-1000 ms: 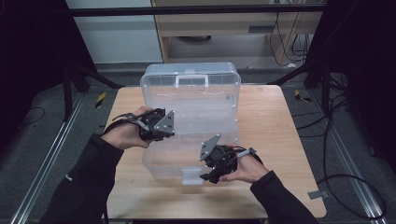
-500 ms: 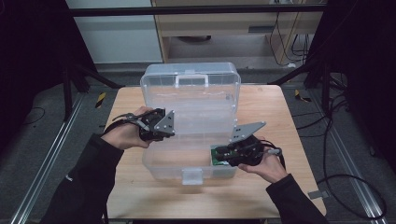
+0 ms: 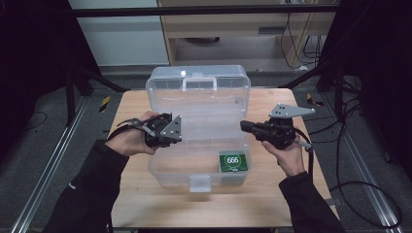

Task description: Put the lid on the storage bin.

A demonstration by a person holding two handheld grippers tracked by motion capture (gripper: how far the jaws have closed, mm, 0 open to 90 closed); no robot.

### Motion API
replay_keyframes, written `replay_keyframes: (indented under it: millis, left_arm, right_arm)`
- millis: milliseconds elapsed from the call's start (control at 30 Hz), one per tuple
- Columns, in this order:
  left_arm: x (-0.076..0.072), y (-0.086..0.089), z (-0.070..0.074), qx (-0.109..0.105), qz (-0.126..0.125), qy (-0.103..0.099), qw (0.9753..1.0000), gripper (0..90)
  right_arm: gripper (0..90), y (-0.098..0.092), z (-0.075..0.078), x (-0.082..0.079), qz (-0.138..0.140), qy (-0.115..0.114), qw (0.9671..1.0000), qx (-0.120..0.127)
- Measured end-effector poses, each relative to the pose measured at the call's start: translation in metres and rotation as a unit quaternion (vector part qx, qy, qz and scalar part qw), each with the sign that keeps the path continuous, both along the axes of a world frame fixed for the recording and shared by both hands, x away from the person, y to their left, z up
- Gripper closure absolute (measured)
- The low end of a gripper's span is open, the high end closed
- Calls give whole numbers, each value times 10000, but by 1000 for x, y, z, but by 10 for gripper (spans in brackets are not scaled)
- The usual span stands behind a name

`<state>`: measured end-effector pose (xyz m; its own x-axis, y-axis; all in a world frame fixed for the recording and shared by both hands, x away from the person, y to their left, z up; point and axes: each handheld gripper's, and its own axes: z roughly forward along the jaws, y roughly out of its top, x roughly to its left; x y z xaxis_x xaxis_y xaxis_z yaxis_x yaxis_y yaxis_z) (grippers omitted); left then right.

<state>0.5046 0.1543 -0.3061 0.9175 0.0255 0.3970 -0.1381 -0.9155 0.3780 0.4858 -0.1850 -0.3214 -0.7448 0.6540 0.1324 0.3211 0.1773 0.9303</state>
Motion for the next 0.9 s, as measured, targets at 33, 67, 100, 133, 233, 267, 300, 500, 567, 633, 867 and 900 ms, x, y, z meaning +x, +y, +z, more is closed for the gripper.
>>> replay_keyframes:
  millis: [33, 67, 100, 133, 233, 267, 300, 500, 567, 633, 867, 900]
  left_arm:
    - [0, 0, 0, 7, -18, -10, 10000, 847]
    - [0, 0, 0, 9, -18, -3, 10000, 847]
    - [0, 0, 0, 9, -20, 3, 10000, 847]
    - [-1, 0, 0, 11, -24, 10, 10000, 848]
    - [-2, 1, -1, -10, -13, 22, 10000, 847]
    - [-3, 1, -2, -17, -18, 27, 10000, 847]
    - [-3, 1, -2, -11, -38, 19, 10000, 847]
    - [-6, 2, -3, -4, -53, 91, 9999, 848]
    - [-7, 2, -4, -14, -57, 107, 9999, 848]
    - [-8, 2, -5, -29, -58, 111, 9999, 848]
    - [-11, 2, -8, -53, -48, 126, 9999, 847]
    - [-12, 2, -8, -47, -55, 126, 9999, 846]
  right_arm:
    - [894, -1, -1, 6, -102, 35, 9999, 25]
    - [897, -2, -1, 10, -217, 51, 9997, 34]
    - [897, -2, -2, 15, -288, 55, 9996, 26]
    - [898, -1, -3, 18, -334, 95, 9994, 15]
    - [898, 0, -4, 29, -488, 128, 9987, 14]
    - [898, 1, -5, 32, -509, 128, 9986, 15]
    - [899, 1, -5, 34, -544, 126, 9984, 39]
    - [900, -1, -8, 42, -707, 214, 9972, 150]
    - [900, -1, -8, 43, -730, 226, 9970, 157]
    - [900, -2, -8, 44, -750, 223, 9968, 167]
    - [900, -5, -5, 45, -843, 199, 9961, 157]
    - [900, -5, -4, 46, -859, 188, 9960, 161]
